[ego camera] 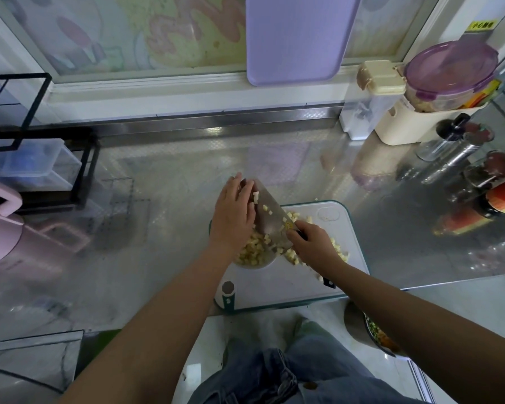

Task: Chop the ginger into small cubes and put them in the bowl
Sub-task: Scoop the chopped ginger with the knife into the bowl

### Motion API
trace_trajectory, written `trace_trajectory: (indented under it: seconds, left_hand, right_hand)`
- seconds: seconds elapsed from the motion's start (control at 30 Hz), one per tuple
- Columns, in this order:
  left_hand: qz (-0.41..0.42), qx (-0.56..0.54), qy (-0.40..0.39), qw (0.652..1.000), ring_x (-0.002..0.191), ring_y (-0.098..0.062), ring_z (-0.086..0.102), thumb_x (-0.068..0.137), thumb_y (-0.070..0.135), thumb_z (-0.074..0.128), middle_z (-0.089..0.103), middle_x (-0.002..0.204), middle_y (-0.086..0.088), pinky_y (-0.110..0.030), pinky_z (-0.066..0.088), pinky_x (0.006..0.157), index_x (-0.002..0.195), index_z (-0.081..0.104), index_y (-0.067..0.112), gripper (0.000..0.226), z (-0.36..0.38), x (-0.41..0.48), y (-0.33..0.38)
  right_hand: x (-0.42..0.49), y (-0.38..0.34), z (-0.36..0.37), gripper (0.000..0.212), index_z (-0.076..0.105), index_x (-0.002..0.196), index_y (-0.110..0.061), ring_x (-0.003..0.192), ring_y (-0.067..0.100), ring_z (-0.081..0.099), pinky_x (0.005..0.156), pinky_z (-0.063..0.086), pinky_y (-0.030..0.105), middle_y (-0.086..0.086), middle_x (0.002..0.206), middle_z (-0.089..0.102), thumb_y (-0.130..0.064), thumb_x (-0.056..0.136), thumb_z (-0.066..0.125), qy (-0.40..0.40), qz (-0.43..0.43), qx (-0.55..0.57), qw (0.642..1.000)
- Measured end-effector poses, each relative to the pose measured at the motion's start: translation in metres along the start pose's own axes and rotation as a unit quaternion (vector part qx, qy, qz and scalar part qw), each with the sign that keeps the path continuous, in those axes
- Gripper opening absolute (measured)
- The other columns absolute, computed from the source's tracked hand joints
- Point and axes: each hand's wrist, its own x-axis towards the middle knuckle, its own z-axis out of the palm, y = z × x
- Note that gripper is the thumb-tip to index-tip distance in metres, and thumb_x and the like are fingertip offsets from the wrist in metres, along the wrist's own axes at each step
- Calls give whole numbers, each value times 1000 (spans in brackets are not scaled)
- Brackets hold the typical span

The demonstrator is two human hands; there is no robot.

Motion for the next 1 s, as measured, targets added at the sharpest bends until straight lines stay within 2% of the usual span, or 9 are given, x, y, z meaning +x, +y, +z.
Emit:
trace_trajectory:
  seconds: [0.1,0.17,0.23,0.33,0.43,0.57,0.8,0.9,1.0]
  left_hand:
    - [13,-9,-27,1000,147,-22,18,102,15,36,17,159,-8,-33,26,117,149,28,6,49,5,-8,-2]
    - [22,-9,-36,999,141,-22,33,102,14,37,19,159,-7,-29,34,112,148,30,5,48,9,-20,-5]
    - [26,-6,-45,999,129,-21,47,101,15,40,29,156,-7,-28,41,104,145,38,6,45,15,-33,-7]
    - [4,-2,-24,1000,119,-22,54,99,15,44,49,138,-8,-28,42,100,133,52,9,35,17,-42,-7]
    - [24,-8,8,1000,129,-25,46,97,11,44,46,141,-10,-35,40,108,137,48,6,40,11,-29,-3]
    - [67,13,-31,997,147,-20,16,102,14,33,20,159,-6,-34,20,120,150,26,6,49,6,-12,8]
    - [99,34,-88,991,140,-23,34,98,12,44,33,153,-8,-34,29,116,146,35,6,49,12,-49,-8]
    - [69,32,-47,996,127,-26,49,95,14,48,48,140,-11,-38,38,109,138,47,7,44,10,-49,-10]
    - [105,37,-33,993,136,-24,40,93,10,47,38,150,-9,-35,32,112,145,38,8,52,10,-37,-1]
  right_hand:
    - [0,-1,0,26,54,77,-1,59,19,47,61,41,32,12,65,52,-22,92,51,1,4,5,1000]
    - [1,-2,0,26,53,76,-2,58,19,47,60,40,32,12,65,53,-23,92,51,5,5,6,1000]
    - [3,-3,0,26,52,73,-6,58,20,47,58,41,32,10,65,53,-24,92,51,12,9,10,1000]
    - [4,-5,0,25,50,69,-13,57,20,47,58,40,31,7,63,52,-22,92,50,18,5,11,1000]
    - [1,-8,1,28,47,66,-15,56,18,45,57,38,30,3,60,49,-22,93,51,8,-13,-3,1000]
    - [-3,-12,3,29,48,64,-23,56,17,47,57,41,30,-2,58,51,-23,93,52,-1,-17,-2,1000]
    - [2,-16,1,28,53,80,0,59,19,46,57,38,31,9,65,54,-23,94,48,31,22,30,999]
    - [2,-17,3,31,52,81,2,60,21,46,58,38,33,11,67,53,-24,97,46,27,24,32,999]
    - [0,-20,6,33,53,75,-5,60,21,46,60,38,35,9,66,52,-22,99,40,8,28,65,997]
